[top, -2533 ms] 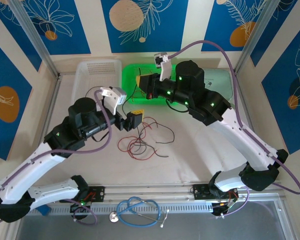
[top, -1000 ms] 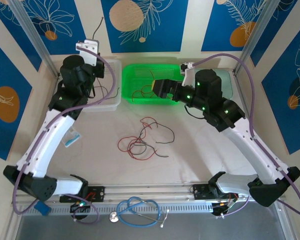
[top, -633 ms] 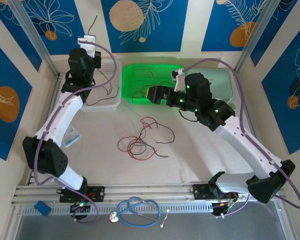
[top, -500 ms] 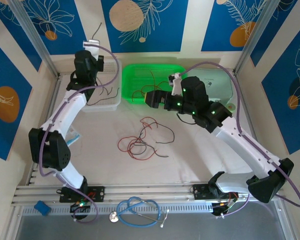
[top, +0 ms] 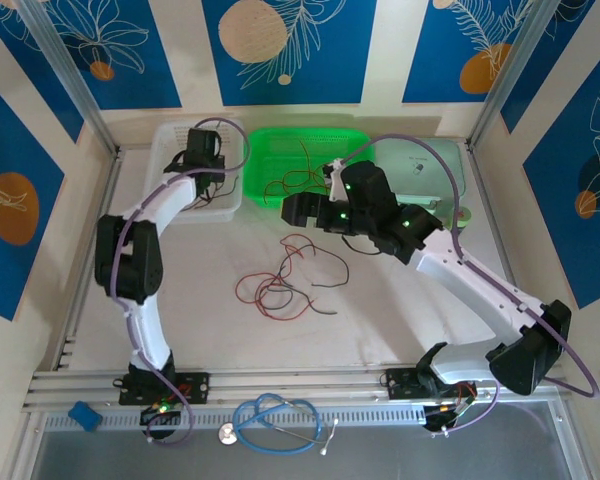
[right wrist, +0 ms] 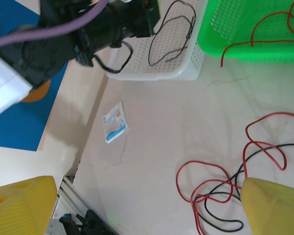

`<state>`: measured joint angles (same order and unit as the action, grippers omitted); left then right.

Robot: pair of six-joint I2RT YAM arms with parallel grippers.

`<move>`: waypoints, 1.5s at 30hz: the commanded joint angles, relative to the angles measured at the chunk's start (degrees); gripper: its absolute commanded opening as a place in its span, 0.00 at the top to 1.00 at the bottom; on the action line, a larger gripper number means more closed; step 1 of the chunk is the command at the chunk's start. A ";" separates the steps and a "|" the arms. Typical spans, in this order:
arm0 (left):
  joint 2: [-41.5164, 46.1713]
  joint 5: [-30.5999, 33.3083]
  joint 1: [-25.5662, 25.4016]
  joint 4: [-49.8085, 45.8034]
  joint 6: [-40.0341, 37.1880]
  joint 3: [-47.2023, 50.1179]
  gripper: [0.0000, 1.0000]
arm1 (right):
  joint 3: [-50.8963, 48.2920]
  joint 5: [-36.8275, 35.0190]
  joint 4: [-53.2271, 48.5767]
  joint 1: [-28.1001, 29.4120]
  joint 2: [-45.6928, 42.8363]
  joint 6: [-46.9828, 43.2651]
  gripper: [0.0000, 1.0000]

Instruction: Untangle the cables

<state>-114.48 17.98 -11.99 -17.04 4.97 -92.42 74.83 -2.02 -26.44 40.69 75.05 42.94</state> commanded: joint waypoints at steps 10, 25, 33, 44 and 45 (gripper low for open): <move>-6.11 -9.60 1.52 -28.88 6.61 -17.35 0.45 | 0.18 -1.74 -5.50 1.23 4.51 3.96 0.05; -2.52 -7.66 2.04 -34.04 6.62 -18.88 0.27 | -0.09 -7.65 -17.80 5.08 16.20 14.06 0.13; 9.58 -18.86 1.41 -20.76 5.67 -5.96 0.32 | 0.10 -9.71 -19.67 4.86 16.09 14.06 0.13; 6.05 -24.14 1.01 -26.63 4.69 -5.41 0.52 | -2.17 -10.10 -20.07 2.45 12.48 13.59 0.16; 5.64 -24.74 1.06 -26.18 4.77 -5.18 0.53 | -2.52 -10.11 -20.08 2.38 12.11 13.66 0.16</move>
<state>-106.96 -4.21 -10.94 -41.65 10.02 -98.63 73.47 -11.38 -44.84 43.24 89.91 55.99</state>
